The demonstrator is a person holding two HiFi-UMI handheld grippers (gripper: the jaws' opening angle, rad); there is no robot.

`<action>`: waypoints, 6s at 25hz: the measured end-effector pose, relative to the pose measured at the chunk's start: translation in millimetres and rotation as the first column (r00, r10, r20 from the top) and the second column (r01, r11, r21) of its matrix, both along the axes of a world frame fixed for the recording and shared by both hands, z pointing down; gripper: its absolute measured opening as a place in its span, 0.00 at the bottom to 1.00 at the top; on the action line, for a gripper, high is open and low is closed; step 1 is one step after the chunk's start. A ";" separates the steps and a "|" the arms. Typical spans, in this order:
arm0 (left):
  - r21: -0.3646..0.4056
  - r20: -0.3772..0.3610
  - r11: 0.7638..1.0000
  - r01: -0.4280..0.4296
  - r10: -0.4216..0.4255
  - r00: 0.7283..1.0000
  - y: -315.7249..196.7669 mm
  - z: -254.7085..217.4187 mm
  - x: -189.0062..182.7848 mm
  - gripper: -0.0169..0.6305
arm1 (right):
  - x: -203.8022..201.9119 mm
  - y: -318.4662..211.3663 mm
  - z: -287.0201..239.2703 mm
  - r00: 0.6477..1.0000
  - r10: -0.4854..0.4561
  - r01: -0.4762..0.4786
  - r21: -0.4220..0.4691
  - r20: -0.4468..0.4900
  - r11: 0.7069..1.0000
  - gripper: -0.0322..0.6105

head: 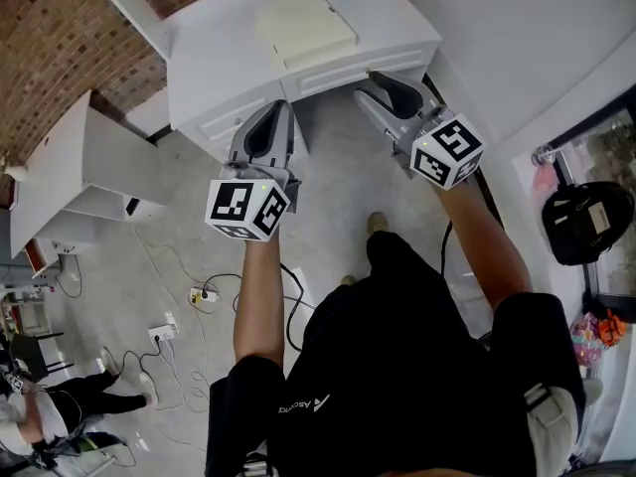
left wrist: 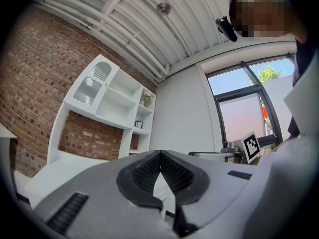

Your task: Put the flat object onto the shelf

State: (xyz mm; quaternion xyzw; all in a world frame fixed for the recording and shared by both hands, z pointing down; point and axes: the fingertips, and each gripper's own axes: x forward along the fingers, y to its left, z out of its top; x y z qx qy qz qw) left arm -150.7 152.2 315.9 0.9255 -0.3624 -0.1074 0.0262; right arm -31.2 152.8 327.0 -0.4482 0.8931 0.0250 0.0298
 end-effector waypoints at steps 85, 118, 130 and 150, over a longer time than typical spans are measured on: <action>-0.678 0.266 0.689 0.256 -0.094 0.959 -451.6 303.0 80.4 0.46 | 128.0 -463.7 298.3 0.999 -0.018 -0.014 -0.682 -0.040 0.731 0.61; -0.634 0.283 0.735 0.239 -0.067 0.957 -382.6 295.1 74.6 0.46 | 130.3 -381.8 297.4 0.998 0.067 -0.058 -0.683 -0.013 0.728 0.61; -0.407 0.311 0.868 0.284 -0.161 0.937 -387.5 248.9 62.6 0.46 | 161.9 -372.7 313.1 0.847 0.367 0.086 -0.781 0.385 0.619 0.64; -0.318 0.308 0.892 0.321 -0.223 0.925 -370.2 224.8 54.0 0.02 | 127.8 -386.1 333.3 0.422 0.580 0.361 -0.716 0.697 0.598 0.70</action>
